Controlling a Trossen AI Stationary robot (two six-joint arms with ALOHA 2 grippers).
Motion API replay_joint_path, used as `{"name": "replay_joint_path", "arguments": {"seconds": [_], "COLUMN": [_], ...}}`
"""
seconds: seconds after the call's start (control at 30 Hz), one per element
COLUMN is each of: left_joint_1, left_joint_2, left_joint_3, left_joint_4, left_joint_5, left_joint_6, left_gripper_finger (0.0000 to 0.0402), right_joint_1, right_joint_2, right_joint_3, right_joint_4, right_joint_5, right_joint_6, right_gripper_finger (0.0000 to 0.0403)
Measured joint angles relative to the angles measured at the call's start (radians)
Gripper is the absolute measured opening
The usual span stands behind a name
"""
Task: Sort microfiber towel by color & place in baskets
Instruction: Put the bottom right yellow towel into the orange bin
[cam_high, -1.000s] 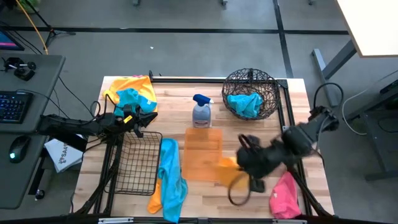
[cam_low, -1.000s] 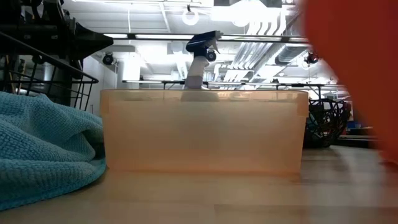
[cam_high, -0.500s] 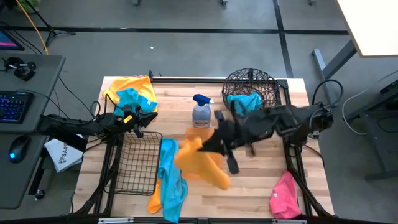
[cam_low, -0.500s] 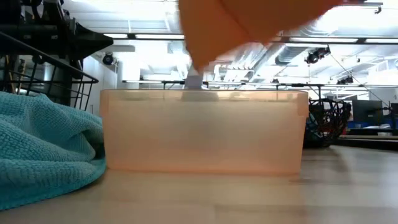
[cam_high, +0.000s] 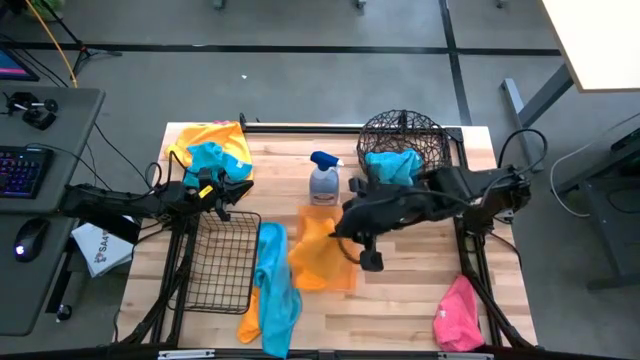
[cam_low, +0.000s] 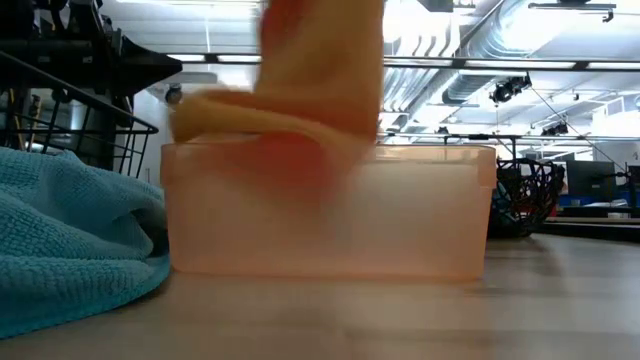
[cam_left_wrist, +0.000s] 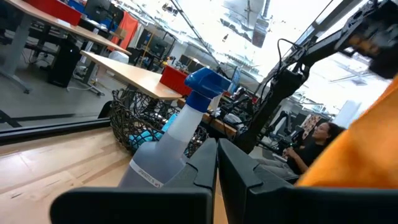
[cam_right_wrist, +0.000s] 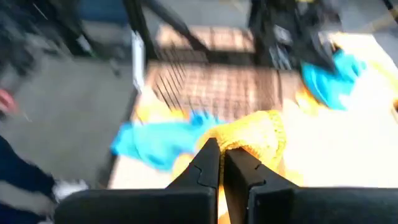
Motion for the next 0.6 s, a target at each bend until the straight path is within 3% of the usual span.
{"name": "replay_joint_path", "arguments": {"seconds": [0.33, 0.6], "left_joint_1": [0.0, 0.0], "left_joint_2": [0.0, 0.0], "left_joint_3": [0.0, 0.0], "left_joint_4": [0.0, 0.0], "left_joint_5": [0.0, 0.0], "left_joint_6": [0.0, 0.0], "left_gripper_finger": [0.0003, 0.0003], "right_joint_1": [-0.023, -0.054], "right_joint_2": [-0.008, 0.099], "right_joint_3": [0.0, 0.0], "right_joint_4": [-0.181, -0.103], "right_joint_5": [0.188, 0.051], "right_joint_6": [0.023, 0.022], "right_gripper_finger": [0.0, 0.0]}}
